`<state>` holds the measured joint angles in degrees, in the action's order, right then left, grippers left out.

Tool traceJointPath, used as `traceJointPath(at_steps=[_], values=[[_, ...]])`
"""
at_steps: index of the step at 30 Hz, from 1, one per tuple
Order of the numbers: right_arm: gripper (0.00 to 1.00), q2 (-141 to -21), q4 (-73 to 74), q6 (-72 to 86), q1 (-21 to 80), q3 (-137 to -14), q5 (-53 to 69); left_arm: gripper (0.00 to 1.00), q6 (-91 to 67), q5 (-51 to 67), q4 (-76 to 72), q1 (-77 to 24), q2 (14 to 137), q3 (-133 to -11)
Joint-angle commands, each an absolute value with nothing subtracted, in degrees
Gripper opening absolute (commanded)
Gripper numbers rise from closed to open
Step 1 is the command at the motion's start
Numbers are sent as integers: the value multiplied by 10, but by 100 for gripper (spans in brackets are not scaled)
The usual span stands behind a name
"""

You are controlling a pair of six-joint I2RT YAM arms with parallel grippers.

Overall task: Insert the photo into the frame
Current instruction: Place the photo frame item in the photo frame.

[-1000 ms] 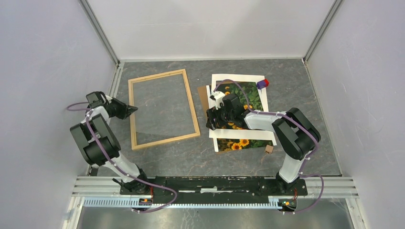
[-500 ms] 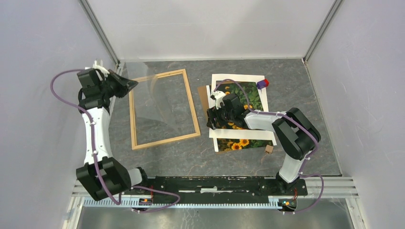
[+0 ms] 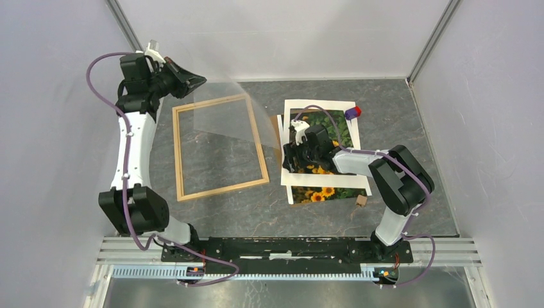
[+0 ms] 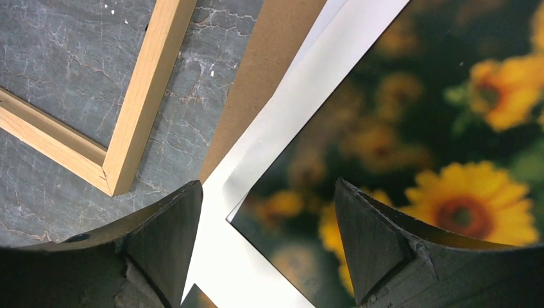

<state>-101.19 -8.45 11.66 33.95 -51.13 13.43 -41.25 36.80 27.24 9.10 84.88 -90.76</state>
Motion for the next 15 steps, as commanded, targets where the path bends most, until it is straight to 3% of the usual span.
traceJointPath(at_steps=[1,7,15], values=[[83,-991,-101,119,333,-500,137,2,-444,414,240,83,868,-922],[98,-957,-93,106,323,-482,110,2,-379,413,229,93,893,-834],[98,-897,-119,98,307,-443,81,2,-474,496,-6,207,900,-597]])
